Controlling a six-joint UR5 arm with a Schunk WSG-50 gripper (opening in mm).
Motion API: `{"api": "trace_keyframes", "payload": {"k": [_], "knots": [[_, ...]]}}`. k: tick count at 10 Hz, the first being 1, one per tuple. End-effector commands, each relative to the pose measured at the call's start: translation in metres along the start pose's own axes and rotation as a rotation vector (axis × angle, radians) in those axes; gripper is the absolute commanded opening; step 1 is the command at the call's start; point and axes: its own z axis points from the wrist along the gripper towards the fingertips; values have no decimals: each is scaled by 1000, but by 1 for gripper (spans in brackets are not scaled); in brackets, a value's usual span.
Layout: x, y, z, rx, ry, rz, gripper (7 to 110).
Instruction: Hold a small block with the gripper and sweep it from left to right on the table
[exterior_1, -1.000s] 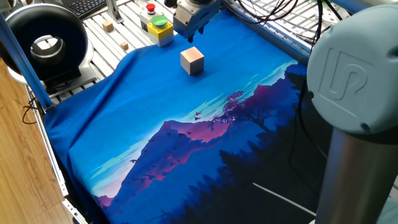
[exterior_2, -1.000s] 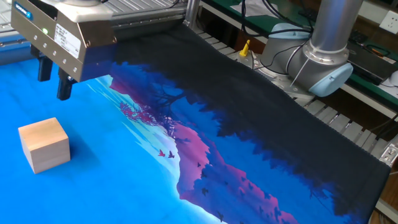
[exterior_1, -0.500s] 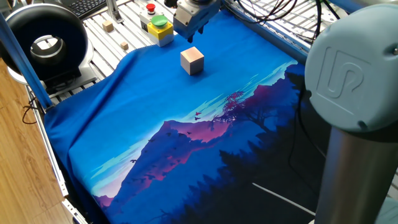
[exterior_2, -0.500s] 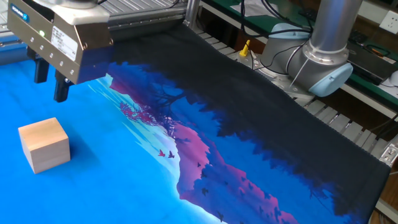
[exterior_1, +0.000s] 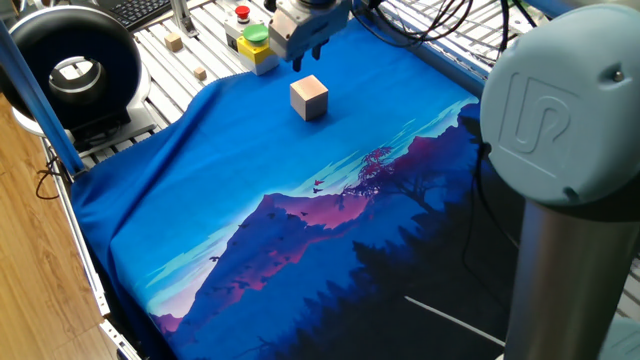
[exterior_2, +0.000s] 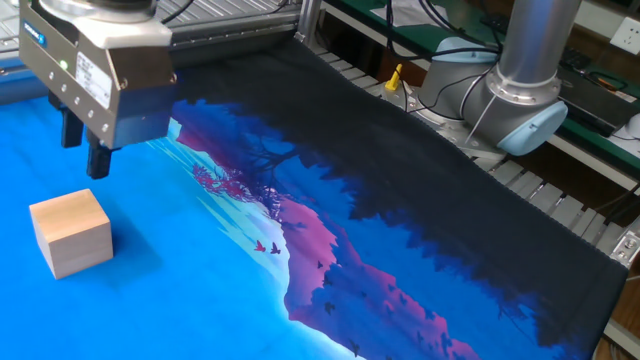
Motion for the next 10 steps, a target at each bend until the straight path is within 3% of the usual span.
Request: {"api": "trace_keyframes", "payload": {"k": [1, 2, 6, 10], "knots": [[-8, 2, 4, -8, -10, 48, 44], [-9, 2, 4, -7, -13, 47, 66], [-12, -5, 5, 19, -27, 45, 66], [-10, -21, 18, 46, -17, 50, 66]]}}
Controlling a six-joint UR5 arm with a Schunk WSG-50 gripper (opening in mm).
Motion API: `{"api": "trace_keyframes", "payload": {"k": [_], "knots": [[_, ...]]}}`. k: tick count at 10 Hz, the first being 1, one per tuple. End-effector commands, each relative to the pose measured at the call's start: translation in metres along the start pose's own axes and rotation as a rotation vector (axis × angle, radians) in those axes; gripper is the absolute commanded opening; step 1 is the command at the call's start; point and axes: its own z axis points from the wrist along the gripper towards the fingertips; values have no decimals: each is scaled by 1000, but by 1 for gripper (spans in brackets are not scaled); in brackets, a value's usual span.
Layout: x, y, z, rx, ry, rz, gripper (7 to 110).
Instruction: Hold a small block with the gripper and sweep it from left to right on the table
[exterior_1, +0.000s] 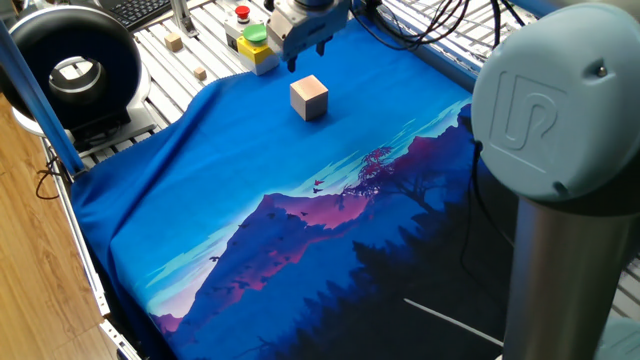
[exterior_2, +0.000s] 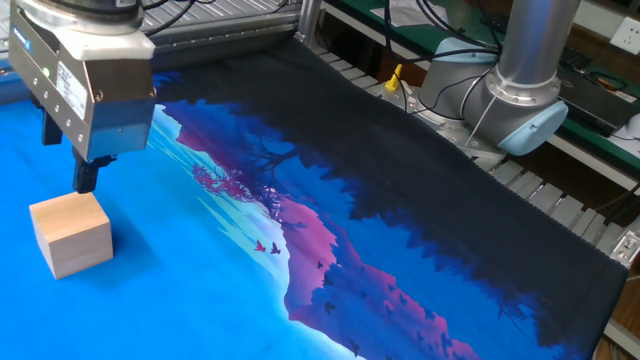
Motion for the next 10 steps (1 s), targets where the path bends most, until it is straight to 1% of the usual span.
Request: {"api": "trace_keyframes", "payload": {"k": [1, 3, 4, 7, 9, 10], "knots": [[-1, -12, 15, -1, -10, -6, 66], [-3, -14, 24, -4, -16, -18, 66], [-4, -13, 25, -6, -16, -20, 66], [-3, -7, 22, -27, -15, -28, 66], [-5, -1, 20, -52, -24, -31, 66], [-7, 1, 22, -54, -25, -29, 88]]}}
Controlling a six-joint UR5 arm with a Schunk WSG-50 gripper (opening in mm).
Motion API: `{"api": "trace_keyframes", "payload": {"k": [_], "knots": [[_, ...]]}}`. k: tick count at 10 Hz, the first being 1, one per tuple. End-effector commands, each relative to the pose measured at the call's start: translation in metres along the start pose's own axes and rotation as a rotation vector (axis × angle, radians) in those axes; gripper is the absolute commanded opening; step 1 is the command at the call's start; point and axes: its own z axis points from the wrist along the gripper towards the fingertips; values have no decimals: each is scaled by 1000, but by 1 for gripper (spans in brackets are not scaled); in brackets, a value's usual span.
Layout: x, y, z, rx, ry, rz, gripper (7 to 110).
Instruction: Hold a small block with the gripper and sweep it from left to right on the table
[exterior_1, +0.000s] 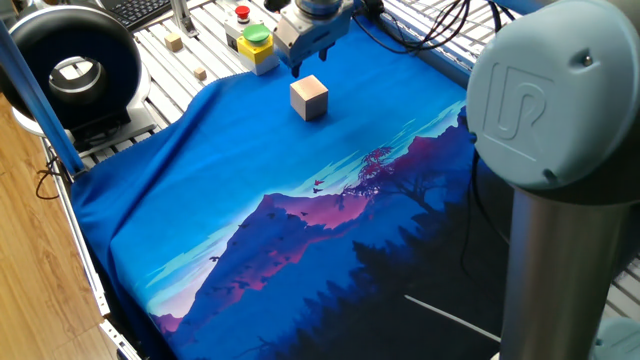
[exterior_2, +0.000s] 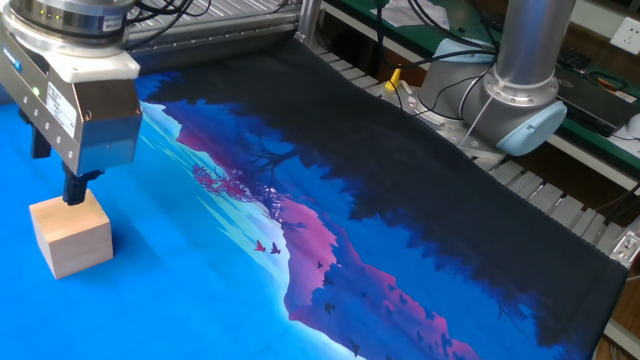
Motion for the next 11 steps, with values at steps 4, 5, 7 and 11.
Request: {"api": "trace_keyframes", "payload": {"k": [4, 5, 7, 11], "knots": [[-8, 6, 7, -25, -13, 3, 88], [-9, 7, 10, -25, -11, 3, 88], [-8, 7, 12, -26, -8, -1, 88], [-7, 5, 22, -20, 3, -11, 88]]}}
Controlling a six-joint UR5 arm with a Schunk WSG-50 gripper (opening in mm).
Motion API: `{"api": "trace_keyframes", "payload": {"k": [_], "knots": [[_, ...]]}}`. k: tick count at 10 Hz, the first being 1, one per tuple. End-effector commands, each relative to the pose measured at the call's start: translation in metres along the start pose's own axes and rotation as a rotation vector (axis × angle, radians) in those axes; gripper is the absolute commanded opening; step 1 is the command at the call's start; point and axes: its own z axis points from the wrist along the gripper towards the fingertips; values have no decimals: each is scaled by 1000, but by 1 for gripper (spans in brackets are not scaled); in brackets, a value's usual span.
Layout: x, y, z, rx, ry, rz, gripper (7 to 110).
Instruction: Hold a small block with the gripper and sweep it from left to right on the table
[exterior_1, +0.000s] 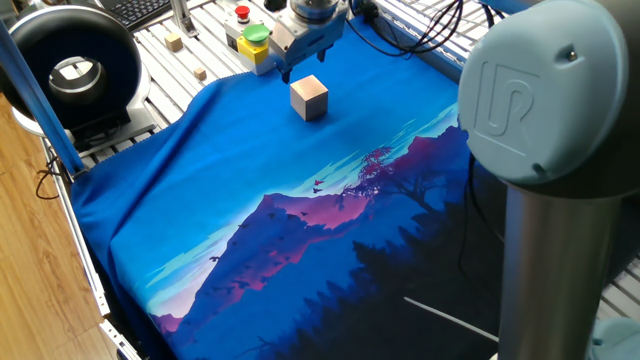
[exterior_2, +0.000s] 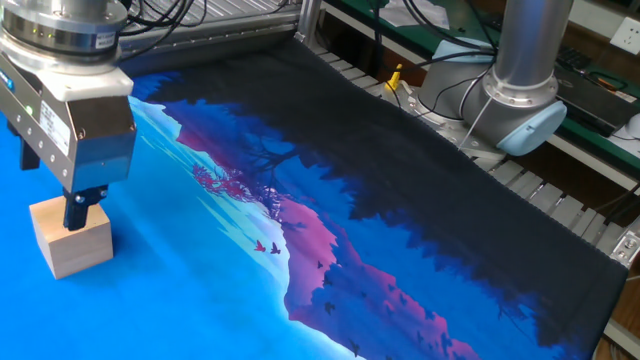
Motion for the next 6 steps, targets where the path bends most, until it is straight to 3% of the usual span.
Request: {"api": "trace_keyframes", "payload": {"k": [1, 6], "knots": [[3, 0, 7, -10, 8, 3, 88], [7, -4, 30, -19, -9, -3, 88]]}}
